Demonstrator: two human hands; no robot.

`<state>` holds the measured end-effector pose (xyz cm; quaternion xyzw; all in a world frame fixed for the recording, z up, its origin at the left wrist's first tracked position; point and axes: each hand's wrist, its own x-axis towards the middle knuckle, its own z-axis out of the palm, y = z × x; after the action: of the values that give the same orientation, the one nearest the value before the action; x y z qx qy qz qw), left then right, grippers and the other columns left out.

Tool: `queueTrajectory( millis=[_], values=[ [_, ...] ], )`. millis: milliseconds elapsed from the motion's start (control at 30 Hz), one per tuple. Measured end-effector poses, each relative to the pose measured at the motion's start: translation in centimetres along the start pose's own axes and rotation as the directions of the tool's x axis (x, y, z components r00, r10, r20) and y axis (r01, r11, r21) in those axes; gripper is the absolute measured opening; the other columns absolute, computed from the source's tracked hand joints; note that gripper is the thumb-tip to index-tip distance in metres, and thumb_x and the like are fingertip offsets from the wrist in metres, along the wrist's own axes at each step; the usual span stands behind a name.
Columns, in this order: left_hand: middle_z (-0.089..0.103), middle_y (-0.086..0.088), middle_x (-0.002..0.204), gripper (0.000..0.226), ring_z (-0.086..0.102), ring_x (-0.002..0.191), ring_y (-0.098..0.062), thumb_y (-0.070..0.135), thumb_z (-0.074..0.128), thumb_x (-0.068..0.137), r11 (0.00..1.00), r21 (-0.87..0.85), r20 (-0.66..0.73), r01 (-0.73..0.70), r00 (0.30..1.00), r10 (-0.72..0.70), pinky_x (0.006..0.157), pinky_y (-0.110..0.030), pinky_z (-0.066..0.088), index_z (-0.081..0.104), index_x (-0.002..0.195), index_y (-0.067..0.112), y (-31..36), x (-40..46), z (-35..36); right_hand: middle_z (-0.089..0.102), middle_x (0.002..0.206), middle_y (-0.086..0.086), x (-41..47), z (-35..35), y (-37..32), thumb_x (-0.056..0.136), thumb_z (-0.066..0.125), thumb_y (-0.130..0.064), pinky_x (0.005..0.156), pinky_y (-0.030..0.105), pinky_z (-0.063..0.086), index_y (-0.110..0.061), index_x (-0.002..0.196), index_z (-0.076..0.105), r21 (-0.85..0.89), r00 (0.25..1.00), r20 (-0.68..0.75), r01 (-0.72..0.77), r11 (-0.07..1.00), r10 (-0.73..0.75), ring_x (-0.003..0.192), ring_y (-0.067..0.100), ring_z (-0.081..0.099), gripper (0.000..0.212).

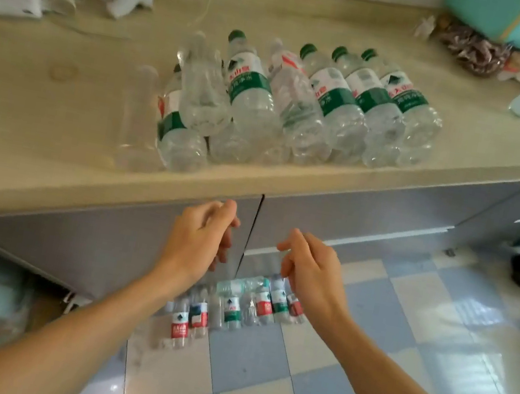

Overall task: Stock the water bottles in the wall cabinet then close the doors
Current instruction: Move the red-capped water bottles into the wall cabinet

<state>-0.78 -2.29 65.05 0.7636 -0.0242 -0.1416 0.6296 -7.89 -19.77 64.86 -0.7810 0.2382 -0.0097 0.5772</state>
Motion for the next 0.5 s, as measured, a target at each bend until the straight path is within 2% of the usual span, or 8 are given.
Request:
queueTrajectory(
  millis=[167,333,433,500],
  values=[
    [0.065,0.002,0.064,0.034,0.062,0.054,-0.014,0.040,0.052,0.104,0.980,0.045,-0.005,0.192,0.981,-0.192,0.044,-0.023,0.046,0.065,0.087,0.013,-14.0,-0.4,6.6,0.067,0.067,-0.002,1.3,-0.6,14.3,0.106,0.047,-0.032,0.056,0.029,0.052,-0.014,0.095,0.068,0.016,0.975,-0.003,-0.224,0.974,0.224,0.059,0.009,0.061,0.030],
    [0.065,-0.005,0.076,0.023,0.067,0.061,-0.018,0.039,0.054,0.103,0.926,0.017,-0.058,0.377,0.925,-0.375,0.050,-0.031,0.052,0.061,0.090,0.021,-27.1,-0.3,13.3,0.068,0.081,0.009,3.5,-0.5,28.3,0.106,0.050,-0.030,0.055,0.026,0.054,-0.012,0.106,0.066,0.058,0.905,-0.002,-0.425,0.903,0.426,0.068,0.016,0.061,0.024],
    [0.066,0.001,0.074,0.020,0.064,0.056,-0.008,0.034,0.055,0.103,0.905,0.079,-0.116,0.419,0.905,-0.409,0.049,-0.028,0.052,0.062,0.091,0.020,-34.0,0.1,16.3,0.068,0.093,0.009,5.4,-0.5,36.1,0.102,0.055,-0.017,0.061,0.030,0.059,-0.010,0.121,0.058,-0.041,0.858,0.031,-0.511,0.858,0.512,0.075,0.020,0.064,0.021],
    [0.066,0.002,0.075,0.019,0.064,0.057,-0.007,0.033,0.056,0.102,0.887,0.131,-0.142,0.443,0.894,-0.425,0.050,-0.028,0.054,0.062,0.094,0.017,-38.4,0.8,18.3,0.068,0.088,0.006,6.9,-0.5,41.1,0.097,0.056,-0.009,0.071,0.041,0.063,-0.013,0.127,0.054,-0.128,0.839,0.050,-0.532,0.837,0.542,0.074,0.020,0.065,0.030]
  ],
)
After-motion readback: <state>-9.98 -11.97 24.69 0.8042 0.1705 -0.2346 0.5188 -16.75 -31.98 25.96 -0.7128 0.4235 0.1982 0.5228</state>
